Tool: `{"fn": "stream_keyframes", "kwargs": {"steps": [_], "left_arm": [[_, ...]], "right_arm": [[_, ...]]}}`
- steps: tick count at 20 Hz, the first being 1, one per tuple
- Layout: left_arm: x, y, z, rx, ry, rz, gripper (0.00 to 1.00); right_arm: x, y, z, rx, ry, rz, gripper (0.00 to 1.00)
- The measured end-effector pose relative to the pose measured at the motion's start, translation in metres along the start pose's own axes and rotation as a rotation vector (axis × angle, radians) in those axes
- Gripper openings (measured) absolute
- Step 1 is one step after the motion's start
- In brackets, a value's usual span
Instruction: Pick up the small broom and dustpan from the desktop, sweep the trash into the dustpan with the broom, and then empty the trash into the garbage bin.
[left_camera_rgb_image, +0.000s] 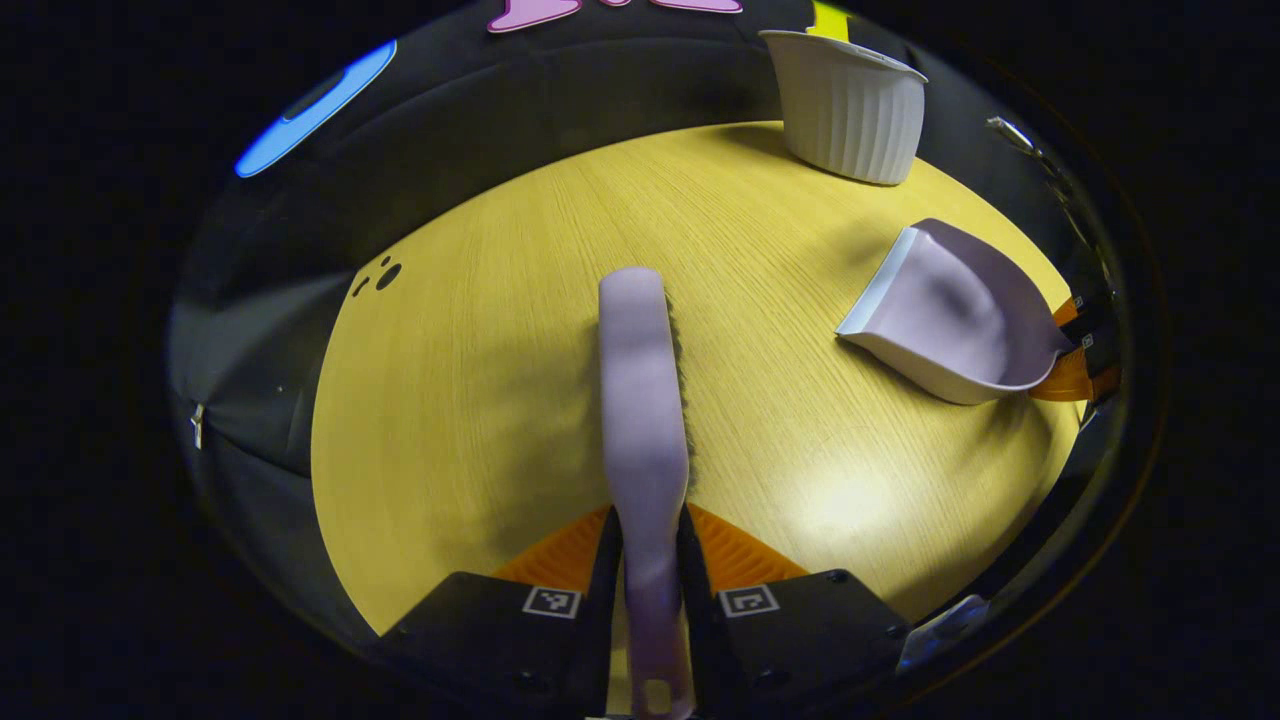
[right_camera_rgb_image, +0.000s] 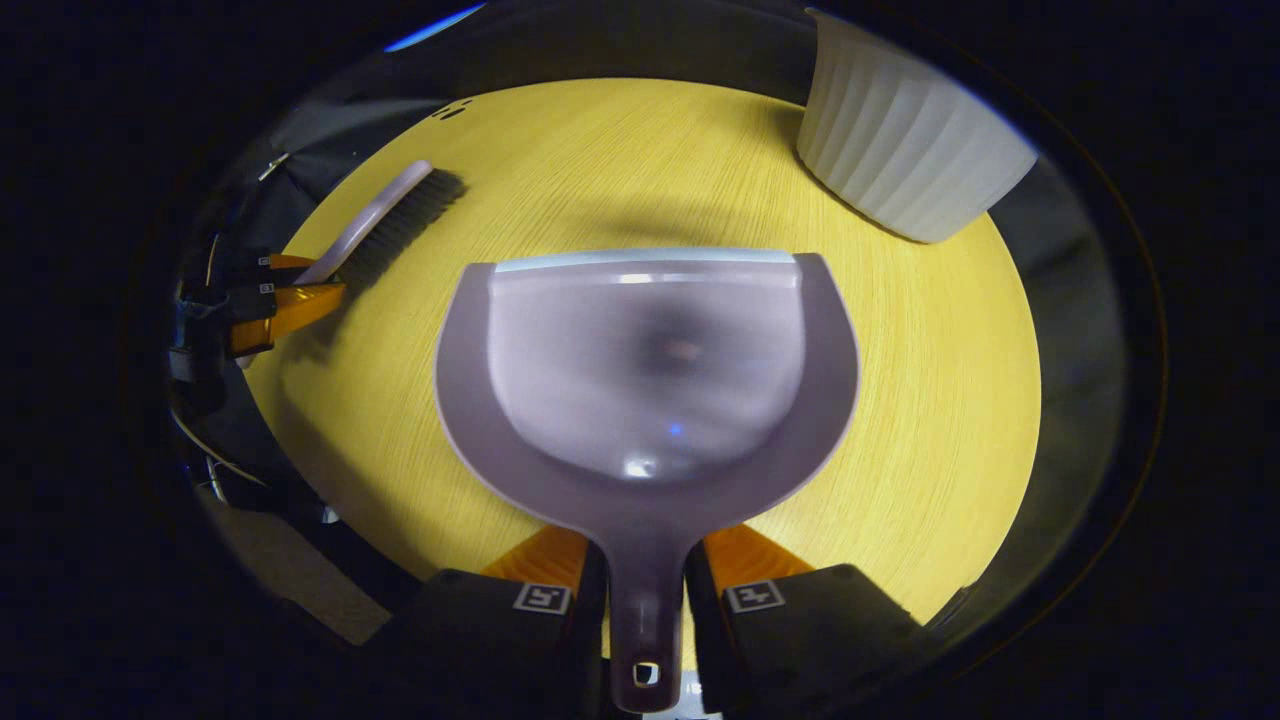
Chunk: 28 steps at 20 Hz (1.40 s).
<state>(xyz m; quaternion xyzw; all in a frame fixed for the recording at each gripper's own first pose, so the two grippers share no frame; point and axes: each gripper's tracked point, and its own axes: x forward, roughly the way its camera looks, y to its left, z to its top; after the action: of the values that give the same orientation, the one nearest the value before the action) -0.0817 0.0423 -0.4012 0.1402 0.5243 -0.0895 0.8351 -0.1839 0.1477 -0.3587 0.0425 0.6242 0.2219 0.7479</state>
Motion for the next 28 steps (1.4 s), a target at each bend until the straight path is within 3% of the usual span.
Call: {"fn": "stream_keyframes", "kwargs": {"steps": [2, 3, 5, 6, 9, 17, 20, 24, 25, 26, 27, 28], "left_arm": [[-0.006, 0.002, -0.001, 0.003, -0.007, 0.012, 0.41], [-0.01, 0.002, -0.001, 0.004, -0.012, 0.013, 0.42], [-0.02, 0.001, -0.003, -0.001, -0.019, 0.007, 0.45], [-0.027, 0.001, -0.004, -0.007, -0.03, 0.011, 0.53], [-0.051, 0.005, 0.004, -0.028, -0.073, 0.028, 0.46], [-0.148, 0.023, 0.109, -0.125, -0.438, 0.077, 0.46], [-0.187, 0.024, 0.15, -0.152, -0.582, 0.073, 0.46], [-0.225, 0.029, 0.19, -0.176, -0.757, 0.056, 0.45], [-0.236, 0.029, 0.198, -0.183, -0.792, 0.051, 0.45], [-0.247, 0.03, 0.204, -0.192, -0.825, 0.048, 0.46], [-0.256, 0.03, 0.209, -0.198, -0.861, 0.044, 0.45], [-0.263, 0.029, 0.214, -0.203, -0.891, 0.039, 0.48]], "right_arm": [[-0.009, 0.003, -0.001, 0.016, -0.003, 0.016, 0.47], [-0.015, 0.003, 0.0, 0.023, -0.011, 0.022, 0.4], [-0.028, 0.001, 0.001, 0.028, -0.028, 0.028, 0.41], [-0.036, 0.0, 0.001, 0.025, -0.04, 0.028, 0.49], [-0.067, 0.004, 0.008, 0.023, -0.088, 0.039, 0.49], [-0.183, 0.006, 0.112, 0.017, -0.538, 0.017, 0.49], [-0.219, 0.002, 0.145, -0.002, -0.703, -0.021, 0.46], [-0.268, -0.002, 0.168, -0.041, -0.872, -0.08, 0.5], [-0.281, -0.003, 0.172, -0.05, -0.907, -0.101, 0.49], [-0.289, -0.006, 0.176, -0.058, -0.938, -0.13, 0.43], [-0.298, -0.009, 0.181, -0.068, -0.972, -0.16, 0.48], [-0.305, -0.012, 0.186, -0.071, -0.993, -0.188, 0.46]]}}
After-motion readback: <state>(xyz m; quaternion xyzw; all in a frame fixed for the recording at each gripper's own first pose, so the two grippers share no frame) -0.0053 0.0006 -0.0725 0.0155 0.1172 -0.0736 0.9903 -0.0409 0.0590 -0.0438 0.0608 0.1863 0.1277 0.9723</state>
